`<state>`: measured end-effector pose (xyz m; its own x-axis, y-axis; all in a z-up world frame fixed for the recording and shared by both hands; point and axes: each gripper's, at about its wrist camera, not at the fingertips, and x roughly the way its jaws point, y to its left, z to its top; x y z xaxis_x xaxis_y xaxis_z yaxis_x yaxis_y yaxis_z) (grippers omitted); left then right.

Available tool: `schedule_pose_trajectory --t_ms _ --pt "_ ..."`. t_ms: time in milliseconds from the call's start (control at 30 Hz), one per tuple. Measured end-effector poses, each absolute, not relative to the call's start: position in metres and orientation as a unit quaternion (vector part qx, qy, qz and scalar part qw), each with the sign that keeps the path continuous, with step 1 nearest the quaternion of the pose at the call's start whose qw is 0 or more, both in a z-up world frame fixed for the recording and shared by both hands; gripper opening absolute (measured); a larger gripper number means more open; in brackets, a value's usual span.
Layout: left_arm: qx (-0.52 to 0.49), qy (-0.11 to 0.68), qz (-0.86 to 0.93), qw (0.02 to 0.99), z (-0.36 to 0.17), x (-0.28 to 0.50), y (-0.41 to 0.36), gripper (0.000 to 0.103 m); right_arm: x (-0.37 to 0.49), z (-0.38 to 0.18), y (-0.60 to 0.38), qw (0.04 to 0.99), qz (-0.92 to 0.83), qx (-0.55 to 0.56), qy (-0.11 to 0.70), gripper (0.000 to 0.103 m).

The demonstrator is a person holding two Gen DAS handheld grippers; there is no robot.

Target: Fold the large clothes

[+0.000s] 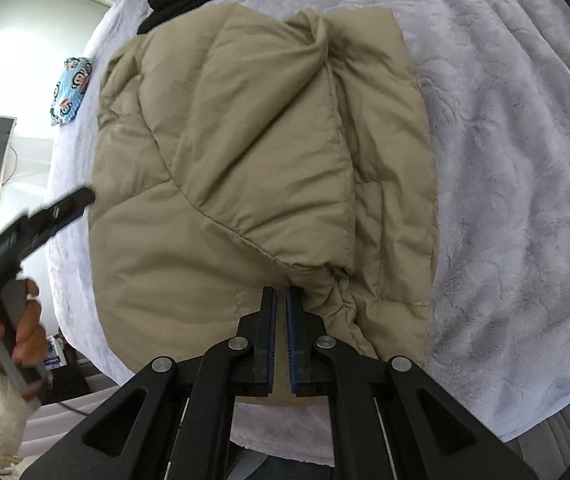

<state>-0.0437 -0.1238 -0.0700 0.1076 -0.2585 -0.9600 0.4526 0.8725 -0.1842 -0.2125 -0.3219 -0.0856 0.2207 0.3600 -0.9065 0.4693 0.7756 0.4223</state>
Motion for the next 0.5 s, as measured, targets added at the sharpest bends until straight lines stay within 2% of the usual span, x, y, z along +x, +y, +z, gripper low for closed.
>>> schedule_pose_trajectory --t_ms 33,100,133,467,500 --pt "0.076 0.625 -0.240 0.739 -0.072 -0.048 -0.121 0.080 -0.214 -0.085 -0.322 0.705 -0.039 0.332 0.625 0.006" --pt "0.078 0.625 -0.235 0.741 -0.074 -0.053 -0.117 0.100 -0.209 -0.082 -0.320 0.704 -0.038 0.328 0.628 0.006" --pt "0.082 0.625 -0.228 0.742 -0.075 -0.055 -0.116 0.103 -0.208 -0.080 -0.321 0.704 -0.038 0.327 0.629 0.006" --pt "0.058 0.636 -0.230 0.734 -0.080 -0.049 -0.110 0.103 -0.200 -0.050 -0.346 0.726 -0.052 0.332 0.601 0.006" --pt "0.056 0.636 -0.230 0.734 -0.081 -0.048 -0.109 0.103 -0.199 -0.050 -0.349 0.727 -0.055 0.332 0.599 0.014"
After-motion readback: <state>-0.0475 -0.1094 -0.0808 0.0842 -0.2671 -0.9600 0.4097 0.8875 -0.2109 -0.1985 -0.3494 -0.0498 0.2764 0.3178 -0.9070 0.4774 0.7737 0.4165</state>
